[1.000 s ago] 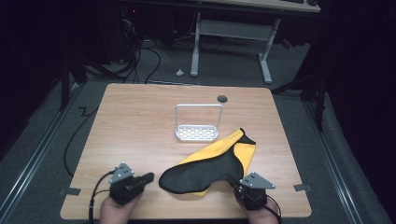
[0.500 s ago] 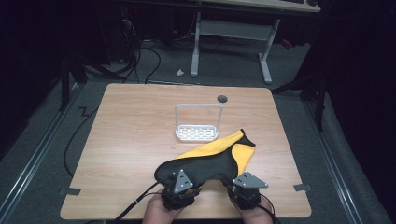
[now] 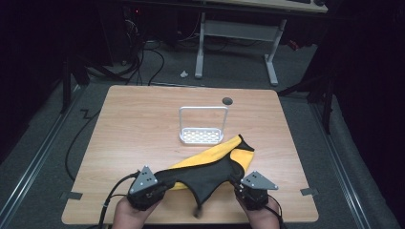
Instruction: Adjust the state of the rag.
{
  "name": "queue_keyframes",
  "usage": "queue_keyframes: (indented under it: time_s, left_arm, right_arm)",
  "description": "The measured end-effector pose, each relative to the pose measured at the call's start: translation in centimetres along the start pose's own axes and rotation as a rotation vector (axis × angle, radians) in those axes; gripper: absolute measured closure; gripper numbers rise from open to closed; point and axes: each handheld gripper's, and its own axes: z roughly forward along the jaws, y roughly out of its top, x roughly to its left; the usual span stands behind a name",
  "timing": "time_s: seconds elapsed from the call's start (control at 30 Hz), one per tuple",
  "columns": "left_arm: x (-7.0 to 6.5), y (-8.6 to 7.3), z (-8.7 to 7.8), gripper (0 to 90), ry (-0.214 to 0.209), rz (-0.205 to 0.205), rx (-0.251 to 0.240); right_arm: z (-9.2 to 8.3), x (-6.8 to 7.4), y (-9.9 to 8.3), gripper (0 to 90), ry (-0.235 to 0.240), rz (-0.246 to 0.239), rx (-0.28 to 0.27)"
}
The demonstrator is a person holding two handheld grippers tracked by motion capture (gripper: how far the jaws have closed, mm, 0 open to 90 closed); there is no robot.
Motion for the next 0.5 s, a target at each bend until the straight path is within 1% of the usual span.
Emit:
queue_keyframes:
  time_s: [0.03, 0.07, 0.1, 0.13, 0.17, 0.2, 0.23, 0.27, 0.3, 0.37, 0.4, 0.47, 0.5]
  left_arm:
    - [0.2, -0.2, 0.1, 87.4, -0.006, -0.006, 0.011]
    - [0.3, -0.6, 0.3, 87.3, -0.016, -0.012, 0.033]
    - [0.3, -1.1, 0.6, 87.2, -0.017, -0.013, 0.06]
    - [0.3, -1.8, 0.9, 86.9, -0.031, -0.031, 0.091]
    - [0.1, -2.6, 1.3, 86.5, -0.054, -0.045, 0.125]
    - [-0.2, -3.3, 1.5, 86.2, -0.05, -0.039, 0.155]
    - [-0.3, -3.9, 1.5, 85.8, -0.044, -0.037, 0.172]
    - [-0.3, -4.5, 1.5, 85.5, -0.042, -0.05, 0.18]
    - [-0.2, -4.8, 1.4, 85.1, -0.036, -0.062, 0.186]
    - [0.3, -5.2, 1.1, 84.8, -0.012, -0.076, 0.191]
    - [0.6, -5.3, 0.9, 84.9, -0.004, -0.079, 0.194]
    - [0.9, -5.5, 0.6, 84.5, 0.007, -0.081, 0.204]
    - [1.1, -5.6, 0.4, 84.2, 0.014, -0.076, 0.21]
  right_arm:
    - [0.3, 0.1, -0.1, 86.7, 0.015, 0.0, 0.008]
    - [0.5, 0.4, -0.2, 86.7, 0.018, -0.01, 0.021]
    - [0.8, 0.7, -0.3, 86.6, 0.028, -0.028, 0.049]
    - [1.2, 1.1, -0.5, 86.5, 0.062, -0.043, 0.09]
    - [1.4, 1.5, -0.9, 86.4, 0.088, -0.054, 0.114]
    - [1.6, 2.0, -1.3, 86.0, 0.114, -0.063, 0.138]
    - [1.7, 2.5, -1.7, 84.7, 0.136, -0.079, 0.159]
    - [1.7, 2.9, -1.9, 80.9, 0.145, -0.089, 0.168]
    - [1.5, 3.0, -1.9, 76.6, 0.152, -0.087, 0.156]
    - [0.9, 2.7, -1.5, 73.5, 0.169, -0.051, 0.114]
    - [0.6, 2.4, -1.3, 72.5, 0.164, -0.034, 0.085]
    - [0.1, 1.8, -0.8, 71.1, 0.134, -0.009, 0.042]
    - [0.1, 1.4, -0.6, 71.0, 0.104, 0.001, 0.031]
